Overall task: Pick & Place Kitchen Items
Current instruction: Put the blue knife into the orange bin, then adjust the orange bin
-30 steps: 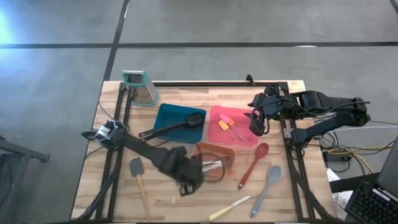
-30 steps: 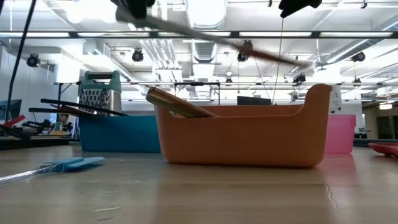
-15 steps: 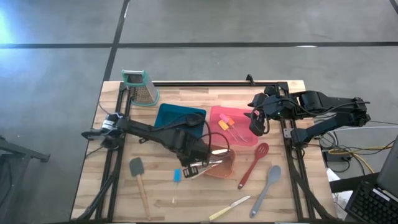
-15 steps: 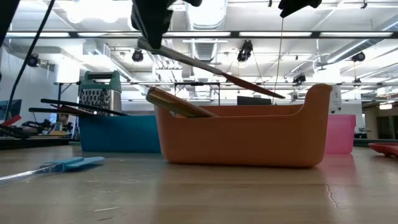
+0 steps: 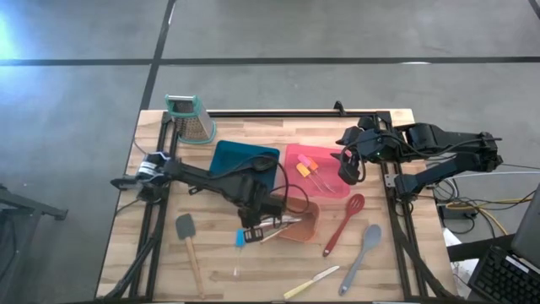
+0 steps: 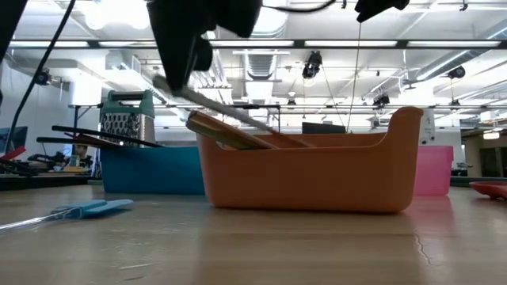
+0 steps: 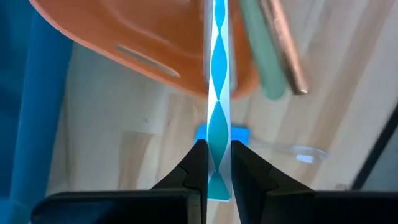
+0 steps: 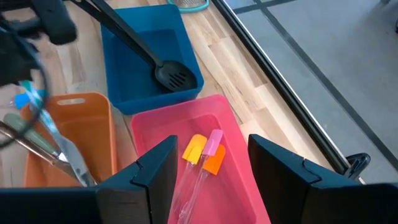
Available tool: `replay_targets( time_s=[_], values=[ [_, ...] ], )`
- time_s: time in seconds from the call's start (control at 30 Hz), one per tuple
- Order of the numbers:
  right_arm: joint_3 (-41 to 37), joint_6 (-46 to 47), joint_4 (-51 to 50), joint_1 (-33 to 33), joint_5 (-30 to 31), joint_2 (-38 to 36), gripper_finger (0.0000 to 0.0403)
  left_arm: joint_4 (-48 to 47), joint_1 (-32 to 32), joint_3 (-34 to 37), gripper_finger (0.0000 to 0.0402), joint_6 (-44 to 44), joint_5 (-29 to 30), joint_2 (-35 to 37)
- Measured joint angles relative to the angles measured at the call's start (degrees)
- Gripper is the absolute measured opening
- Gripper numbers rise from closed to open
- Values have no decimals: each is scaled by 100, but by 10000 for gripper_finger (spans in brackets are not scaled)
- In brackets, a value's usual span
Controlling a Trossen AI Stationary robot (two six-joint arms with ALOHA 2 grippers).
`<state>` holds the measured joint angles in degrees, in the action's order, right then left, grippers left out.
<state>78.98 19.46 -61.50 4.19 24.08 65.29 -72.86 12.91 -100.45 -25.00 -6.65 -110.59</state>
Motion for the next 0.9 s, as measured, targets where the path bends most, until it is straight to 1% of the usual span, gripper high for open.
replay_targets(
  time_s=[0.17, 0.27, 0.33, 0.43, 0.53, 0.6, 0.67, 0.73, 0.83, 0.9],
  values=[
    [0, 3, 42, 0, 2, 19, 187, 520, -160, 476, 45, 122, -95, -2],
    [0, 109, 44, 0, 2, 19, 187, 542, -202, 571, 46, 301, -317, 0],
    [0, 133, 43, 0, 0, 19, 187, 518, -229, 583, 73, 587, -630, 0],
    [0, 153, 44, 0, 0, 19, 187, 491, -251, 572, 144, 802, -1027, 0],
    [0, 153, 42, 1, 0, 19, 187, 485, -281, 468, 204, 840, -1062, 1],
    [0, 153, 42, 0, 0, 19, 187, 485, -325, 362, 231, 835, -1056, 2],
    [0, 155, 40, 0, -4, 19, 187, 475, -373, 237, 248, 793, -1053, 2],
    [0, 184, 24, 1, -8, 19, 187, 320, -430, 47, 257, 734, -1049, 2],
    [0, 250, -38, 5, -76, 19, 187, -176, -534, -318, 260, 697, -1043, 7],
    [0, 267, -139, 13, -266, 19, 187, -563, -600, -568, 259, 618, -1029, 12]
  ],
)
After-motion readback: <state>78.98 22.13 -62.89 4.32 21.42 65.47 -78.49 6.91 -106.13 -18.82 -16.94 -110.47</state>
